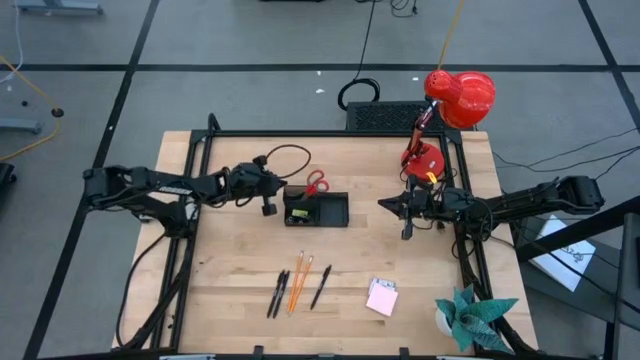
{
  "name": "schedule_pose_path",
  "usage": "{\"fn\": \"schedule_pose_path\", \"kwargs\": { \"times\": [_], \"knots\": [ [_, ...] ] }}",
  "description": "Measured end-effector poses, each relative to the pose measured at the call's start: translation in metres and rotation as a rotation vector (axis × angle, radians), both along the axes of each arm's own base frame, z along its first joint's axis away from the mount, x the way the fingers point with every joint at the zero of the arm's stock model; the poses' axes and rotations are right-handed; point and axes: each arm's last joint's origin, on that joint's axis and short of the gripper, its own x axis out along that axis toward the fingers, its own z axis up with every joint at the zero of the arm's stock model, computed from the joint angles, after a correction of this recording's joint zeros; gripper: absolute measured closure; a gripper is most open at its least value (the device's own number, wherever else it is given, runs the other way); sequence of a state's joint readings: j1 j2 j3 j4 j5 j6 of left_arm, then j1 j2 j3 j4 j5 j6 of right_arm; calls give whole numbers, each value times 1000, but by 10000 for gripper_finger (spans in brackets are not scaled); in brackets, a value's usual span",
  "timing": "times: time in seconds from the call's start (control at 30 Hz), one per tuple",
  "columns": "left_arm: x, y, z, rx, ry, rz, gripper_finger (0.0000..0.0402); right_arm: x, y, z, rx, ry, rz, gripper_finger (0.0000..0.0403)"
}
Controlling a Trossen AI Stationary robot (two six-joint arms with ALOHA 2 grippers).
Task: Pick and place office supplies into organizer
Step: Adjust the desk organizer, then put the black pen into the desk organizer
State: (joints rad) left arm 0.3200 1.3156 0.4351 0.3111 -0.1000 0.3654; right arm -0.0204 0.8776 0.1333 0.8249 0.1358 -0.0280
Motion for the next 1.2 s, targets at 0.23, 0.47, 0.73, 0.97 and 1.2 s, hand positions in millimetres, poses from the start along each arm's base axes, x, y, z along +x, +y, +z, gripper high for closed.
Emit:
{"fn": "schedule_pose_path", "kwargs": {
  "times": [0.23,0.47,0.73,0.97,1.2],
  "knots": [
    [3,-9,-2,-13,4,-35,398,0,0,-1,-2,8,-1,403],
    [4,-13,-2,42,25,13,397,0,0,-1,-2,8,-1,403],
    [-9,-19,22,104,-24,44,394,0,0,-1,4,10,0,403],
    [-29,-59,36,-29,-10,-80,396,0,0,-2,6,15,1,403],
    [-41,-103,30,-78,-187,-438,399,0,0,-2,27,19,1,403]
  ]
}}
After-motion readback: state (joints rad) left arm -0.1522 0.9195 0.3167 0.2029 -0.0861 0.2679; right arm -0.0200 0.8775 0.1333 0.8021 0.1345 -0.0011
